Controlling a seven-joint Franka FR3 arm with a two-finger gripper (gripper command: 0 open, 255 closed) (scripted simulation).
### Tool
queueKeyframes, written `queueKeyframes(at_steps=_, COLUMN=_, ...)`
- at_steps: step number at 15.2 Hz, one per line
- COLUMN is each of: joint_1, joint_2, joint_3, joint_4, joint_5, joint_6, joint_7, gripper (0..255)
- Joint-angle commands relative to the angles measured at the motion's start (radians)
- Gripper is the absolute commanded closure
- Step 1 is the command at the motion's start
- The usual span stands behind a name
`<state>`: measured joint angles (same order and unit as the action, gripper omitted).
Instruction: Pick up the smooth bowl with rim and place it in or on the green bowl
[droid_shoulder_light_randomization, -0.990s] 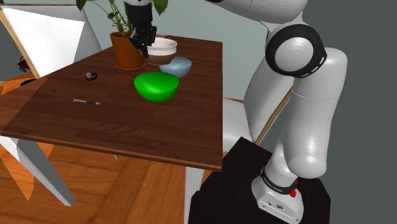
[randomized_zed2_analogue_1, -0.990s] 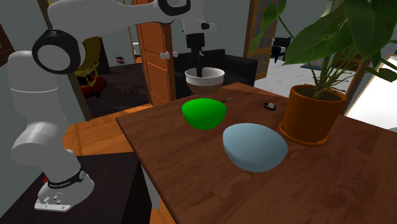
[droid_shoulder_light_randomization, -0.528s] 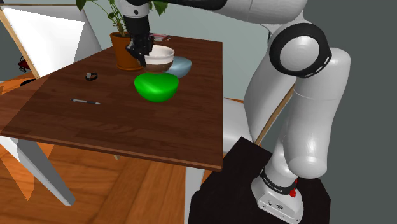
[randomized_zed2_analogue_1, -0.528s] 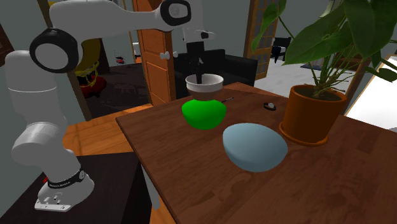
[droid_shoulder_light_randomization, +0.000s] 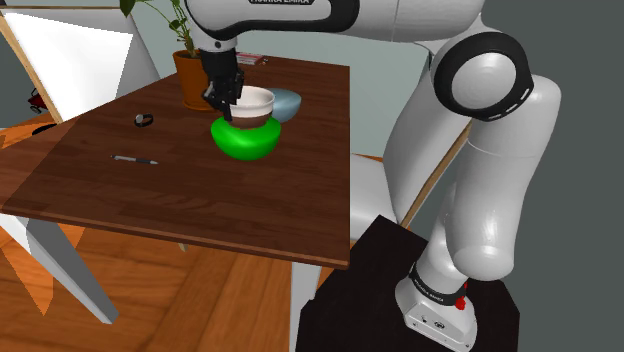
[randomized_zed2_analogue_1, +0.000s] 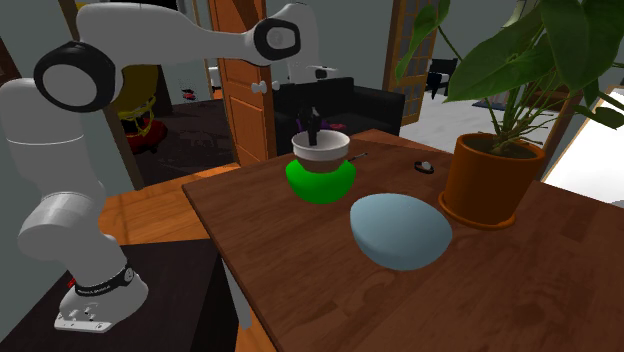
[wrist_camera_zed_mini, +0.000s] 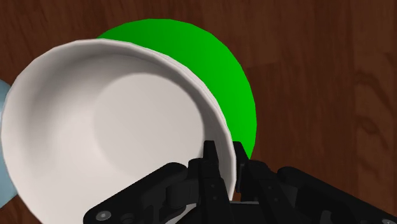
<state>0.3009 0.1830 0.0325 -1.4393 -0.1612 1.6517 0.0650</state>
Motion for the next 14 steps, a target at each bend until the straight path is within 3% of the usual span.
queueKeyframes(at_steps=1, joint_1=-0.001, joint_2=-0.003, joint_3=0.0, joint_4=-0.031, joint_5=0.0, joint_6=0.029, joint_7=0.003, gripper=255)
queueKeyframes(at_steps=8, joint_1=-0.001, joint_2=-0.003, joint_3=0.0, joint_4=-0.031, joint_5=0.0, joint_6=0.029, joint_7=0.003, gripper=255)
queueKeyframes(at_steps=9, joint_1=-0.001, joint_2=-0.003, joint_3=0.0, joint_4=-0.031, joint_5=0.0, joint_6=0.029, joint_7=0.003, gripper=0)
queueKeyframes(at_steps=14, joint_1=-0.001, joint_2=-0.004, joint_3=0.0, joint_4=-0.032, joint_5=0.0, joint_6=0.029, joint_7=0.003, gripper=0)
